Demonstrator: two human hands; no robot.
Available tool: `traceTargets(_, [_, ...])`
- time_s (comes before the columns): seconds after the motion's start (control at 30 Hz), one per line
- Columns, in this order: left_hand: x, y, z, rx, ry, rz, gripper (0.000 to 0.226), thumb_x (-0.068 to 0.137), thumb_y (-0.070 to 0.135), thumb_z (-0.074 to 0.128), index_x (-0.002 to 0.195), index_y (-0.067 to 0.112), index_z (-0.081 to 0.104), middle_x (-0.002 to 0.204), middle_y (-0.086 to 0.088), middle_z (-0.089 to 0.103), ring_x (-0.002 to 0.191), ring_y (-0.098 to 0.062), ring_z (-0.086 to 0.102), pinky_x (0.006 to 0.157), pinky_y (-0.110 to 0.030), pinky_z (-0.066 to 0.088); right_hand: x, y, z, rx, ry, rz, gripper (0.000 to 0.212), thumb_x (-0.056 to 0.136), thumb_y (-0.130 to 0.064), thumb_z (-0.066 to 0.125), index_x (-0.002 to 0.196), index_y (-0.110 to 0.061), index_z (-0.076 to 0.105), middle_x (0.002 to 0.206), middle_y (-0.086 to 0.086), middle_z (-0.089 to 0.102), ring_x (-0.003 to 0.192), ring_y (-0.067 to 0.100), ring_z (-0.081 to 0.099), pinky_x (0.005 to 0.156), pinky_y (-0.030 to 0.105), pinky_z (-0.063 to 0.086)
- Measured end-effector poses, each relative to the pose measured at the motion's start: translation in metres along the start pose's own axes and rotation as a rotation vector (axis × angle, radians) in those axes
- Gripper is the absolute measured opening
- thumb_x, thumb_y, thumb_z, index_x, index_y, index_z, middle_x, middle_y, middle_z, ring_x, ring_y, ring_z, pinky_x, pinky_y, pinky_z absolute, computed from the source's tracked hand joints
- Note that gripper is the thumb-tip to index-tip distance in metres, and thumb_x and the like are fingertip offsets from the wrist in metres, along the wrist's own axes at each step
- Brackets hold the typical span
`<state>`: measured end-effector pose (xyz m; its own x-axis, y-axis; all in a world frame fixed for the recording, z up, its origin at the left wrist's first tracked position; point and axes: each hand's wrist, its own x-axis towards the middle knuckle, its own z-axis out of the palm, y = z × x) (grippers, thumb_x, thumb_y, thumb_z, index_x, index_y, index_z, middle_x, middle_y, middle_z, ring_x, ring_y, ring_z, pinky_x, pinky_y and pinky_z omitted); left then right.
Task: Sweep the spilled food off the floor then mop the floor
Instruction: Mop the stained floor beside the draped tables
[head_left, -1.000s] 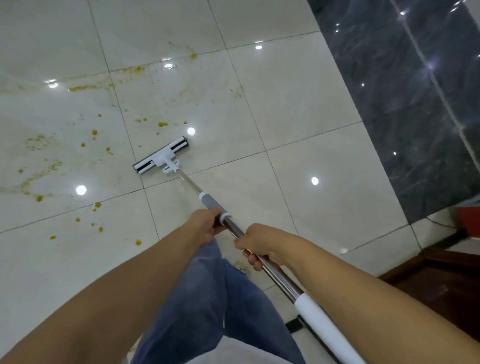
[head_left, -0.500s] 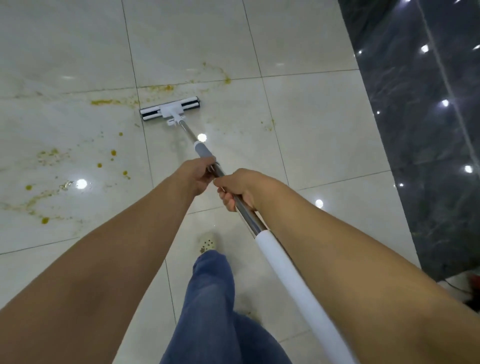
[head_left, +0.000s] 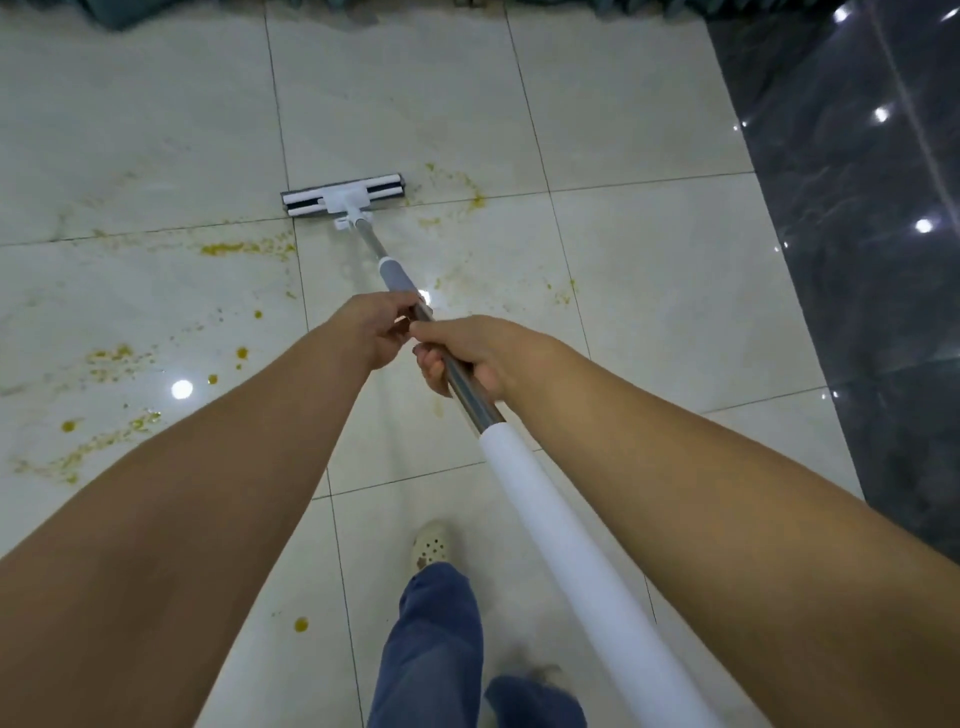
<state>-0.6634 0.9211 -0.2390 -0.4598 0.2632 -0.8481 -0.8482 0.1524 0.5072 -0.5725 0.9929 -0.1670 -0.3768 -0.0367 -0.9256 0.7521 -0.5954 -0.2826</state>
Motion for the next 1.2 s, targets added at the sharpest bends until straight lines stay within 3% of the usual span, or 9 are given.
traceTargets(0.1, [-0.011, -0.031, 0.027, 0.014, 0.003, -0.032, 0.003, 0.092, -0.002, 0.05, 0.093, -0.003, 0.053, 0.076, -0.011, 0.055, 0.064, -0.016, 0.056, 0.051, -0.021, 0.053, -0.023, 0.037, -0.043, 0.053, -0.043, 0.087, 0.024, 0.097, -0.02, 0.053, 0.077, -0.006, 0.051, 0.049, 0.001, 0.046, 0.031, 0.004, 0.042, 0.032, 0.011, 0.038])
traceTargets(0.17, [-0.019, -0.056, 0.043, -0.025, -0.007, -0.101, 0.007, 0.094, -0.004, 0.045, 0.101, -0.003, 0.045, 0.085, -0.013, 0.053, 0.064, -0.018, 0.058, 0.047, -0.024, 0.055, -0.039, 0.063, -0.071, 0.03, -0.008, 0.123, 0.027, 0.098, -0.023, 0.052, 0.076, -0.007, 0.05, 0.049, 0.0, 0.046, 0.03, 0.004, 0.041, 0.031, 0.011, 0.036])
traceTargets(0.27, [-0.039, -0.096, 0.074, -0.092, -0.06, -0.203, 0.005, 0.097, 0.0, 0.037, 0.095, 0.002, 0.041, 0.101, -0.017, 0.051, 0.063, -0.02, 0.057, 0.045, -0.023, 0.054, -0.063, 0.094, -0.112, 0.007, 0.041, 0.127, 0.029, 0.098, -0.028, 0.051, 0.076, -0.008, 0.05, 0.057, 0.0, 0.044, 0.03, 0.003, 0.038, 0.03, 0.012, 0.035])
traceTargets(0.43, [-0.096, -0.185, 0.133, -0.254, -0.039, -0.301, 0.022, 0.099, 0.027, 0.045, 0.088, 0.008, 0.041, 0.078, -0.011, 0.055, 0.057, -0.014, 0.049, 0.041, -0.018, 0.051, -0.12, 0.152, -0.182, -0.036, 0.071, 0.131, 0.029, 0.099, -0.028, 0.049, 0.077, -0.008, 0.05, 0.061, 0.0, 0.044, 0.032, 0.003, 0.038, 0.031, 0.011, 0.034])
traceTargets(0.6, [-0.167, -0.287, 0.198, -0.39, -0.021, -0.388, 0.04, 0.098, 0.039, 0.042, 0.068, 0.013, 0.038, 0.047, 0.001, 0.037, 0.029, -0.011, 0.035, 0.035, -0.012, 0.036, -0.202, 0.225, -0.266, -0.086, 0.125, 0.19, 0.025, 0.098, -0.029, 0.051, 0.083, -0.009, 0.056, 0.059, -0.001, 0.048, 0.043, 0.005, 0.039, 0.037, 0.014, 0.037])
traceTargets(0.77, [-0.233, -0.359, 0.259, -0.325, -0.066, -0.504, 0.041, 0.097, 0.042, 0.041, 0.066, 0.014, 0.037, 0.053, 0.002, 0.033, 0.031, -0.01, 0.033, 0.034, -0.013, 0.037, -0.274, 0.282, -0.337, -0.071, 0.142, 0.211, 0.023, 0.098, -0.026, 0.049, 0.084, -0.009, 0.055, 0.059, 0.0, 0.047, 0.043, 0.007, 0.037, 0.035, 0.016, 0.035])
traceTargets(0.97, [-0.218, -0.344, 0.287, -0.298, -0.051, -0.48, 0.04, 0.098, 0.036, 0.043, 0.064, 0.015, 0.038, 0.042, 0.003, 0.034, 0.03, -0.009, 0.031, 0.033, -0.012, 0.034, -0.266, 0.256, -0.348, -0.139, 0.181, 0.211, 0.025, 0.098, -0.029, 0.047, 0.081, -0.011, 0.053, 0.059, 0.0, 0.045, 0.042, 0.007, 0.034, 0.035, 0.018, 0.032])
traceTargets(1.2, [-0.118, -0.227, 0.29, -0.264, -0.032, -0.378, 0.046, 0.096, 0.042, 0.044, 0.06, 0.016, 0.035, 0.034, 0.004, 0.033, 0.026, -0.009, 0.028, 0.032, -0.011, 0.03, -0.193, 0.129, -0.311, -0.033, 0.139, 0.135, 0.03, 0.099, -0.029, 0.048, 0.076, -0.009, 0.05, 0.058, 0.0, 0.044, 0.034, 0.004, 0.033, 0.033, 0.014, 0.028])
